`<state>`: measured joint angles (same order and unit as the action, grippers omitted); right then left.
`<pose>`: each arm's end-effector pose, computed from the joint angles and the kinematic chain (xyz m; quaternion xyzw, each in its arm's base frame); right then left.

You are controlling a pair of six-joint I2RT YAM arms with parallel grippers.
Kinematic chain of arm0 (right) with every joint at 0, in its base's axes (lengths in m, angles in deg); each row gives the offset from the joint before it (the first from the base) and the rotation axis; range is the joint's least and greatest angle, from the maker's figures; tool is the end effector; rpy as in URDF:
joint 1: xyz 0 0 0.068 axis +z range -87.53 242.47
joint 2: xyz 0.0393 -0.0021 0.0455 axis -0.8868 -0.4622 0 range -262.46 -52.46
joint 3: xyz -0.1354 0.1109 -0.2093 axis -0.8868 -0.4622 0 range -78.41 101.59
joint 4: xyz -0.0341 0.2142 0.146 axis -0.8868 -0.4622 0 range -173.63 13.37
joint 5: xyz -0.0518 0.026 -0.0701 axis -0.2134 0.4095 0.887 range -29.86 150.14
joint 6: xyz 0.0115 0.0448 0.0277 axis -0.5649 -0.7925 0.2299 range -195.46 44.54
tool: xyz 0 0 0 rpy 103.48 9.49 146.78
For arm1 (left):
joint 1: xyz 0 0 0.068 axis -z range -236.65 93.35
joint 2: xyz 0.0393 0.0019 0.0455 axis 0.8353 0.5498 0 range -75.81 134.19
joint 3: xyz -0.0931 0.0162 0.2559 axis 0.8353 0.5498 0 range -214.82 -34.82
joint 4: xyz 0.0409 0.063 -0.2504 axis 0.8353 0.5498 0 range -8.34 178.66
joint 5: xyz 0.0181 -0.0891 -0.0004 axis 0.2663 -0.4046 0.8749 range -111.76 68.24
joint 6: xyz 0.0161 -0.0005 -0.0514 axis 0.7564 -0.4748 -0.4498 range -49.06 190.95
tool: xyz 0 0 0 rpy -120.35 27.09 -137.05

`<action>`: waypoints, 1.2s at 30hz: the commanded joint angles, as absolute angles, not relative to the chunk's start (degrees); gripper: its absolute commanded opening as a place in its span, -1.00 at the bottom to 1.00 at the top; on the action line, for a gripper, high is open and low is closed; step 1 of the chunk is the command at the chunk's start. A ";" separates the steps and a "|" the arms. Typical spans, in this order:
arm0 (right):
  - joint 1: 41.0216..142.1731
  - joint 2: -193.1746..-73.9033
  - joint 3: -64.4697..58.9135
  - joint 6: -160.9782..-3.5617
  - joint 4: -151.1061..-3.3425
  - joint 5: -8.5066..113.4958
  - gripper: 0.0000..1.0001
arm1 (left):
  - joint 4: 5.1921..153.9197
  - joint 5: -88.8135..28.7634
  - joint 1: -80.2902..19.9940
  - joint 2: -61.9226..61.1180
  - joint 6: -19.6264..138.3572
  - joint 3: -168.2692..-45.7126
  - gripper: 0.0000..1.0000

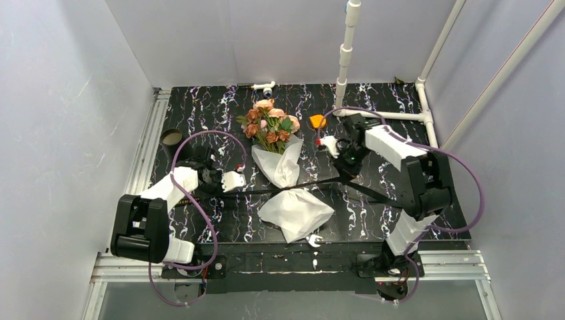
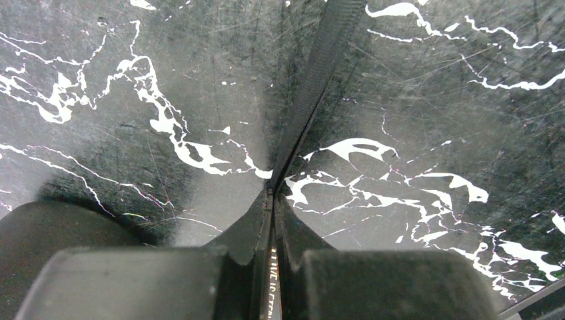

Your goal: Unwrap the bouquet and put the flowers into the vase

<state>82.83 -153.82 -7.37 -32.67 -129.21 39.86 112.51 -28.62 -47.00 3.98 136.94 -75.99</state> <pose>0.3025 0.1253 0.1938 -0.5237 0.8314 0.1605 0.0940 0.2363 -0.0445 0.1649 0.6107 0.7694 0.0321 0.1846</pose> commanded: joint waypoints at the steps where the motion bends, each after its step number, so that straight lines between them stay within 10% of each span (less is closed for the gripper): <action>1: 76.33 -150.41 -9.62 -27.02 -137.81 41.70 -0.97 | 114.80 -27.56 -48.69 4.61 138.90 -72.67 -1.00; 33: 50.06 -149.39 -10.29 -21.33 -136.69 56.11 -0.97 | 113.26 -28.95 -50.85 1.13 140.33 -71.37 -1.00; 36: 50.08 -148.62 -9.24 -20.13 -139.19 54.27 -0.21 | 114.12 -30.69 -50.78 0.24 138.41 -73.42 -0.91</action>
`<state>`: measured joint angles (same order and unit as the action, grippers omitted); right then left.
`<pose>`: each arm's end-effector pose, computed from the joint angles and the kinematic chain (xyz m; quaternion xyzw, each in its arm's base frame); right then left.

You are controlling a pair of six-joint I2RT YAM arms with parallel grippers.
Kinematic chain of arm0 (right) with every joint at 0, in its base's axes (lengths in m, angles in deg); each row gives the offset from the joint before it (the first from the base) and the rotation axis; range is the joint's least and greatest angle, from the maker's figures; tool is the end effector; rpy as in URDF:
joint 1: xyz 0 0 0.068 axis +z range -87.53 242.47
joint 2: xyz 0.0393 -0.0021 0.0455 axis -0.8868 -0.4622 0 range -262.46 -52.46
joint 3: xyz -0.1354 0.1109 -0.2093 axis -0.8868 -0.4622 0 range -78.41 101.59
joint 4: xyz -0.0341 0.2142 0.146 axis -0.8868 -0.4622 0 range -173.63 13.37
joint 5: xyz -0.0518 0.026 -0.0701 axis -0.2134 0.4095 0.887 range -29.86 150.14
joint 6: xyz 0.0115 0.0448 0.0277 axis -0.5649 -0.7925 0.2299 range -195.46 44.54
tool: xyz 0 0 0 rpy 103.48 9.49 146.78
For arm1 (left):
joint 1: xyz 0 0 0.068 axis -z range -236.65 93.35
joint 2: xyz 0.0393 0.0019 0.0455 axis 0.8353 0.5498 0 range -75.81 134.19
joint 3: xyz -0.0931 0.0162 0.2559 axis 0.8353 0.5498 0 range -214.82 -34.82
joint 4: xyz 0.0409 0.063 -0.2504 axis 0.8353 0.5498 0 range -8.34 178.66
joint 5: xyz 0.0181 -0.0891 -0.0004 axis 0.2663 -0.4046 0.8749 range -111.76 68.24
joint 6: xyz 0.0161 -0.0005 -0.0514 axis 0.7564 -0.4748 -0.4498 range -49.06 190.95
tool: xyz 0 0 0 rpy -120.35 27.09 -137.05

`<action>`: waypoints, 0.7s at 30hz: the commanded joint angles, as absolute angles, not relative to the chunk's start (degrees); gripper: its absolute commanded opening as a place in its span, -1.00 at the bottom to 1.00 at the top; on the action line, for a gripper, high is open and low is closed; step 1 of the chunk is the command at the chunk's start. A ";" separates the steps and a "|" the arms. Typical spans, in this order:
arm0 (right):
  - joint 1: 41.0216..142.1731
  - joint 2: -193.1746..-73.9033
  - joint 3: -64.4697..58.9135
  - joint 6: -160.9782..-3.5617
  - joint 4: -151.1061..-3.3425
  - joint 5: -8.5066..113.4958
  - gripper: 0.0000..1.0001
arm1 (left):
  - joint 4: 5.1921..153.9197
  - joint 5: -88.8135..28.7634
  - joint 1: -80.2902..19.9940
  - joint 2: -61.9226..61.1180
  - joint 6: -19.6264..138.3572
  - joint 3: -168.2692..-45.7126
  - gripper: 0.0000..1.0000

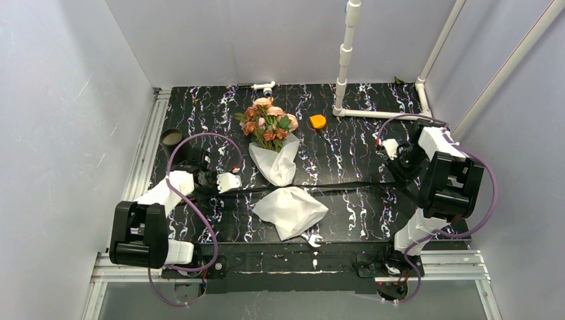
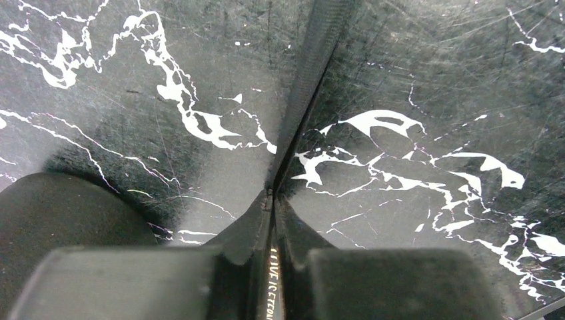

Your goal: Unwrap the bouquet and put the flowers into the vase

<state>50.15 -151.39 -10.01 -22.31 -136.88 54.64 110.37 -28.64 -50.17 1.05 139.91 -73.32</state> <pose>0.2949 -0.0610 0.1920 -0.3481 0.9362 0.0440 0.0202 0.2300 -0.0304 0.1649 0.6080 0.7665 0.0527 0.2001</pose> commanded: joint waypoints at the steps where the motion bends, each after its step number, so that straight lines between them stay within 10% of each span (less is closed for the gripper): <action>1: 50.07 -147.92 -8.51 -19.68 -140.42 52.67 0.09 | 115.01 -32.02 -50.84 -0.39 137.02 -74.75 -0.74; 4: 50.23 -145.49 -6.31 -18.44 -144.14 47.31 0.55 | 118.46 -37.24 -50.78 -3.02 132.32 -79.88 -0.22; 11: 53.40 -137.71 -1.90 -18.89 -148.73 36.96 0.92 | 119.76 -44.82 -48.83 -13.05 124.51 -85.01 0.90; 21: 64.26 -130.46 4.88 -50.55 -124.83 33.73 0.97 | 118.74 -52.79 -46.72 -18.80 102.06 -96.65 0.96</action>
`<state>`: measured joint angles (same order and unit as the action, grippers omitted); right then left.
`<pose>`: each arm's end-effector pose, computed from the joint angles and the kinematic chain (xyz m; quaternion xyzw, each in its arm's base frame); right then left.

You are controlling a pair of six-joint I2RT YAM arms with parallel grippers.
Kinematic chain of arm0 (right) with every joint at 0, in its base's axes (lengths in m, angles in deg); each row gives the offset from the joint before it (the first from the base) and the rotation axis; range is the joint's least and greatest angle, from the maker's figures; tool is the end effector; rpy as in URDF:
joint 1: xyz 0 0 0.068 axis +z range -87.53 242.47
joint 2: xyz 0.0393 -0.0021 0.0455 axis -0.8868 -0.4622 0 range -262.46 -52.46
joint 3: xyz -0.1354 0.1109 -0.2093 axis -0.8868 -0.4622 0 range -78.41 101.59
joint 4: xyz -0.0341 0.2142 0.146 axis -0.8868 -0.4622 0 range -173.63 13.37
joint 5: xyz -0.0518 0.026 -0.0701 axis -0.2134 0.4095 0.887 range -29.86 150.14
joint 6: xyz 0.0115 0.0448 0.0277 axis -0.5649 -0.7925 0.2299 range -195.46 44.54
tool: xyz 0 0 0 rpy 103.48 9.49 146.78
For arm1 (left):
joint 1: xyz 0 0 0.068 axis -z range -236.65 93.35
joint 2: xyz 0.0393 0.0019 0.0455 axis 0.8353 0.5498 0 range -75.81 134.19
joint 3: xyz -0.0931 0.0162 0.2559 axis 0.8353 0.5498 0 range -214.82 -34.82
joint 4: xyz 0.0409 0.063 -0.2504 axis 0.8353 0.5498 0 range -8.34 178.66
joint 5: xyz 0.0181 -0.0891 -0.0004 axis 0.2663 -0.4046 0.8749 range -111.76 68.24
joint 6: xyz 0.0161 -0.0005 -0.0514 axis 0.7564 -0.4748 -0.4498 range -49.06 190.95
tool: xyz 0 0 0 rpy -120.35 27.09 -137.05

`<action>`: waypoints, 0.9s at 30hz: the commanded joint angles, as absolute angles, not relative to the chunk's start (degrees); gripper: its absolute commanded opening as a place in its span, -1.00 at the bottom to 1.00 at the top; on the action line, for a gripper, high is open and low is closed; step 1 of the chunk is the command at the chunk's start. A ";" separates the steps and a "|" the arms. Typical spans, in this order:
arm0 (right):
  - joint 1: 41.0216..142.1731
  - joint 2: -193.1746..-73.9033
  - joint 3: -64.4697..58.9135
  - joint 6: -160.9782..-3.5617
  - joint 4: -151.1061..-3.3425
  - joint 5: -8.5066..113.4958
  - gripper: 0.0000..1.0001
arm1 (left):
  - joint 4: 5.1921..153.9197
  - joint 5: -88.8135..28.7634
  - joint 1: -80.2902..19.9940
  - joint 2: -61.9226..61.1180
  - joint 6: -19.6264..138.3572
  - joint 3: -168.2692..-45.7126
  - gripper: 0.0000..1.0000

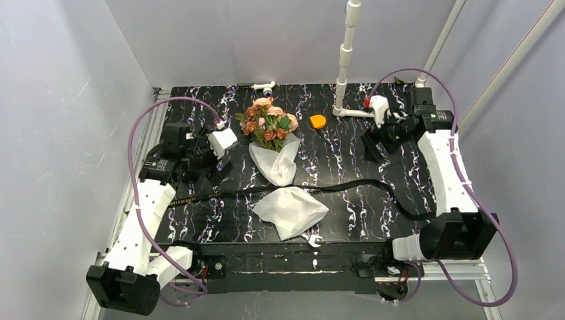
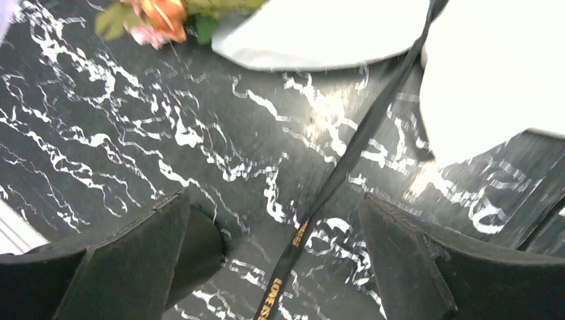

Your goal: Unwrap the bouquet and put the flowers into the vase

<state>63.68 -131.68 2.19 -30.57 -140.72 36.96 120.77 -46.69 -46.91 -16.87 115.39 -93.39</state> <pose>0.2628 0.0195 0.3439 -0.4163 0.8574 0.0952 0.2871 0.2056 -0.0505 0.3305 0.4842 0.7442 -0.0620 0.4559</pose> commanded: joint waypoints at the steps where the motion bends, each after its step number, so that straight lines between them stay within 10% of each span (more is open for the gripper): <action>1: 64.23 -131.06 5.23 -53.49 -121.63 31.99 0.97 | 118.77 -55.01 -46.73 -18.67 103.07 -97.03 0.96; 22: 96.46 -168.50 23.29 -58.49 -120.47 16.61 0.97 | 98.10 -51.13 -35.56 -3.60 121.05 -77.25 0.84; 27: 98.53 -174.10 25.48 -60.07 -119.11 17.84 0.69 | 93.16 -50.62 -34.88 4.36 124.62 -78.47 0.65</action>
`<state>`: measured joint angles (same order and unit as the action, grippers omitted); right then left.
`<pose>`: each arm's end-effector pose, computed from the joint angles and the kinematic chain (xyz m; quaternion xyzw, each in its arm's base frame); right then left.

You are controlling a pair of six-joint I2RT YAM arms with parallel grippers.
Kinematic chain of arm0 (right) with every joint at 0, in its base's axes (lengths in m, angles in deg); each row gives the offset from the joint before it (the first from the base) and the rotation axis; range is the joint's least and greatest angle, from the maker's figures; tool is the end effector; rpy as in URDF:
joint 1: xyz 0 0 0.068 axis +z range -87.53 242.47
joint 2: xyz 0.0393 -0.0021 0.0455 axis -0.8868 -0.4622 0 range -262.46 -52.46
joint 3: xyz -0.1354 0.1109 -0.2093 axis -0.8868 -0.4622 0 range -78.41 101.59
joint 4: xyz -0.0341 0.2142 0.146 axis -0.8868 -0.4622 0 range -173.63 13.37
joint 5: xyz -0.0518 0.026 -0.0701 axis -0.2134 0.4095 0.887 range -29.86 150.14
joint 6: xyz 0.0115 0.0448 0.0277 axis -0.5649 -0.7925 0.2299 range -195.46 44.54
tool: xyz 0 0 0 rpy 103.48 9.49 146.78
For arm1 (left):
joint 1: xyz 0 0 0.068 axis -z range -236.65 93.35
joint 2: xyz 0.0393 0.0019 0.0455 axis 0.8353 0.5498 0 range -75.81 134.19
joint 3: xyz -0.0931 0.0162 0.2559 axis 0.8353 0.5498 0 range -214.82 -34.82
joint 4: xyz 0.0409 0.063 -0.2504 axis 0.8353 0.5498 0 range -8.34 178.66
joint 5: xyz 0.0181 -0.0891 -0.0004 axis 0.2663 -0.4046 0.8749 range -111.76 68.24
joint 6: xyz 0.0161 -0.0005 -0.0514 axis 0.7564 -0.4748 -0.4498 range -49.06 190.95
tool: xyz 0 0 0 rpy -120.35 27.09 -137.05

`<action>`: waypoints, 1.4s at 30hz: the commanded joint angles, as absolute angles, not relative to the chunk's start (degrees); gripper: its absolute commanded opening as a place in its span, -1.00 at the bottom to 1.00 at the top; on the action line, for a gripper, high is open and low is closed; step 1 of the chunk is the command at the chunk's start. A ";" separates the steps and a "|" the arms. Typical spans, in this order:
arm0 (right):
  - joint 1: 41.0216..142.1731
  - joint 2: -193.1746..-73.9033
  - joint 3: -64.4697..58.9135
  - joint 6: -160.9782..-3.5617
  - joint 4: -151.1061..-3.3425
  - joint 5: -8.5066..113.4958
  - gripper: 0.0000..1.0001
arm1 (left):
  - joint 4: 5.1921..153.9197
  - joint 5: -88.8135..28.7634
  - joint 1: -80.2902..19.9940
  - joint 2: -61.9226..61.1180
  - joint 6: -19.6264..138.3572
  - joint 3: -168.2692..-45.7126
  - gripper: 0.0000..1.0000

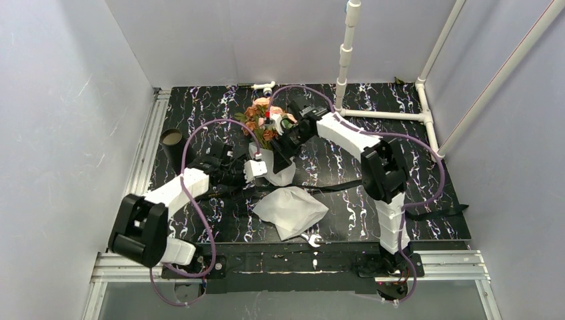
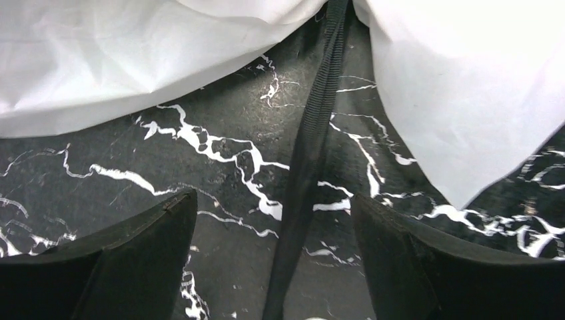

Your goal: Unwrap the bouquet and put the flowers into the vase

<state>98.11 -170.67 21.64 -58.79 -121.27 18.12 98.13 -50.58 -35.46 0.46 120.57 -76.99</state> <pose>0.3457 0.2771 0.2374 -0.4756 0.7773 0.3799 0.1591 0.2368 -0.1102 0.2011 0.5967 0.6945 -0.1468 0.3742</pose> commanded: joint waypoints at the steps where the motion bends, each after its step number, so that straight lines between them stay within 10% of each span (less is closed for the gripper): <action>1: 98.65 -175.13 26.38 -60.41 -119.12 17.66 0.59 | 93.02 -50.77 -34.67 5.68 125.44 -79.14 0.58; 8: 99.47 -179.20 24.43 -61.63 -115.49 23.20 -0.25 | 92.91 -48.97 -31.78 10.28 126.45 -80.45 0.15; 14: 99.53 -181.22 19.22 -58.61 -115.58 30.06 -0.61 | 94.14 -48.42 -30.39 7.50 122.72 -81.55 -1.00; 20: 99.82 -183.48 15.88 -59.03 -113.74 34.67 -0.97 | 94.31 -49.06 -26.75 4.43 113.68 -86.99 -1.00; 42: 99.82 -184.83 13.01 -56.91 -112.58 40.79 -0.97 | 94.43 -39.99 -35.11 1.82 105.48 -82.40 -1.00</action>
